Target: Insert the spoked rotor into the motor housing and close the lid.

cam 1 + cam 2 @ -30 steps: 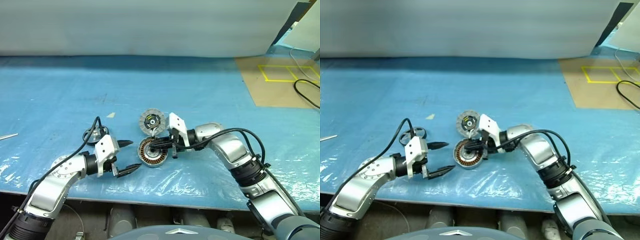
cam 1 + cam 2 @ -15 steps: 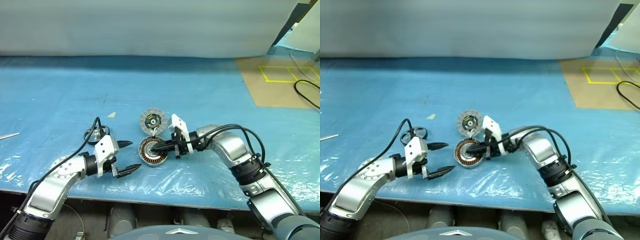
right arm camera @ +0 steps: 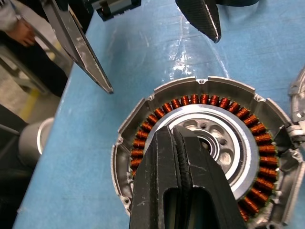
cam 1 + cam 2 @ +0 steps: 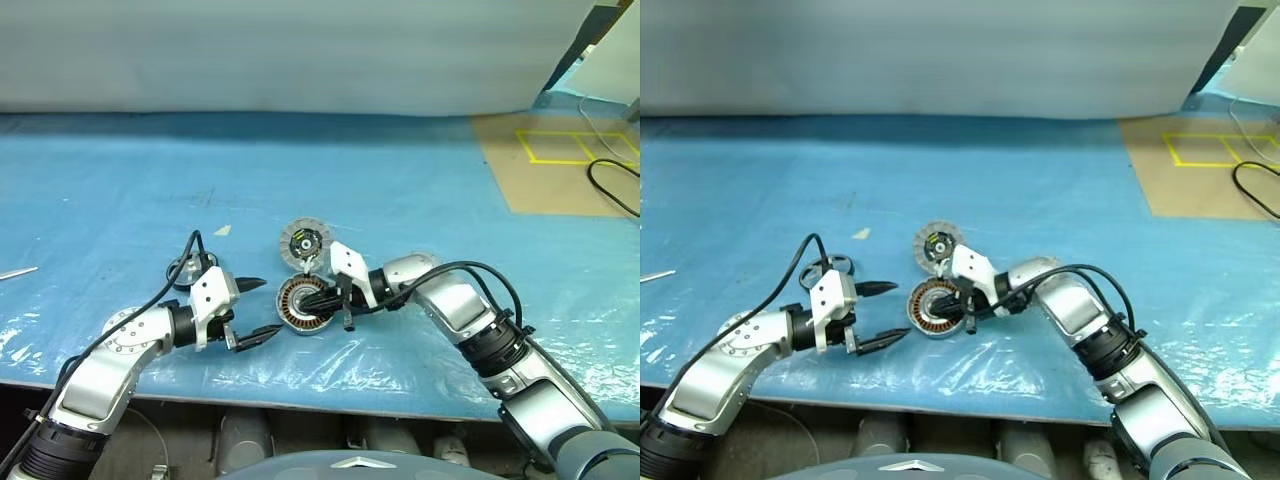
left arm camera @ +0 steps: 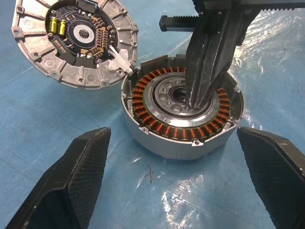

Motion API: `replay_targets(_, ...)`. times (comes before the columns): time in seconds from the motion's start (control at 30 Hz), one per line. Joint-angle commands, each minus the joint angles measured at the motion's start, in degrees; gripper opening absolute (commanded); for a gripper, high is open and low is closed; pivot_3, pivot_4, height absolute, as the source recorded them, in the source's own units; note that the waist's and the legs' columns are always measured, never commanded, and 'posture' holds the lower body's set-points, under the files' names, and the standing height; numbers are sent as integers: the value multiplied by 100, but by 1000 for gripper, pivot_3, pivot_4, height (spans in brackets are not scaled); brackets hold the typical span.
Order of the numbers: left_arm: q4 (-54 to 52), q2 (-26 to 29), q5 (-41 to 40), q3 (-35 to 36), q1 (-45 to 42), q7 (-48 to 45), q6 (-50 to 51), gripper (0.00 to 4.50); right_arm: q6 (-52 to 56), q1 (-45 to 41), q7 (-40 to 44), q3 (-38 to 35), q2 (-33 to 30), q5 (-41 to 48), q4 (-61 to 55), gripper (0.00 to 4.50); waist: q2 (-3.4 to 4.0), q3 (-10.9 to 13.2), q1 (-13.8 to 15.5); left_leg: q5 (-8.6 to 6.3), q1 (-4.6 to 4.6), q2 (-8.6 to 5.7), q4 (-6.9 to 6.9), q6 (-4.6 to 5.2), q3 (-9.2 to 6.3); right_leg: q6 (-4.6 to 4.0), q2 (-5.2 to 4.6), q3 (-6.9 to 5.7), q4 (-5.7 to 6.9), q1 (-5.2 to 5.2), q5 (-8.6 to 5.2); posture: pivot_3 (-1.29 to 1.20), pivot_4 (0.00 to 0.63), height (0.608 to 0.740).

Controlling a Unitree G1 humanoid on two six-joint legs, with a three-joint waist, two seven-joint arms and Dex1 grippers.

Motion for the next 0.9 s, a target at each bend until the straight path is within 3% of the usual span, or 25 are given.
replay_targets(0.03, -167, 40, -63, 87, 28, 2, -9, 4500, 366, 93, 16, -174, 49, 175, 196, 16, 0, 0, 5, 0, 1, 0, 2, 0, 0, 0, 0, 0, 0, 4, 0, 0, 150, 740)
replay_targets(0.13, -176, 38, -65, 91, 51, -2, -17, 4500, 1340, -205, 65, -1045, 372, 1227, -36, 16, 1, 2, 2, 0, -1, 0, 10, 4, 0, 1, -1, 2, 3, 0, 1, 0, 150, 740)
replay_targets(0.27, -186, 25, -69, 77, 52, -3, -11, 4500, 1786, -341, 109, -1353, 401, 1656, -208, 16, 2, 3, 2, 2, -12, 0, 9, 3, -1, 0, 0, 1, 4, -12, 1, 0, 150, 740)
replay_targets(0.4, -186, 20, -75, 73, 50, -9, -12, 4500, 1374, -155, 39, -808, 231, 1129, -367, 16, 2, 3, 5, 1, -14, 1, -5, 1, -1, 0, 1, -4, 3, -15, 1, 0, 150, 740)
replay_targets(0.63, -211, 14, -67, 64, 67, 7, -3, 4500, 246, 100, -456, 275, 83, -355, 482, 16, 2, 1, -24, 0, -10, 1, -7, -2, 1, 0, 0, -4, 1, -9, 0, 0, 150, 740)
replay_targets(0.9, -194, 37, -72, 104, 108, -16, -33, 4500, 939, 13, 182, -551, 51, 751, -109, 16, 2, 1, 13, -1, 9, -1, 5, 5, 1, 2, -4, 3, 1, 10, -1, 0, 150, 740)
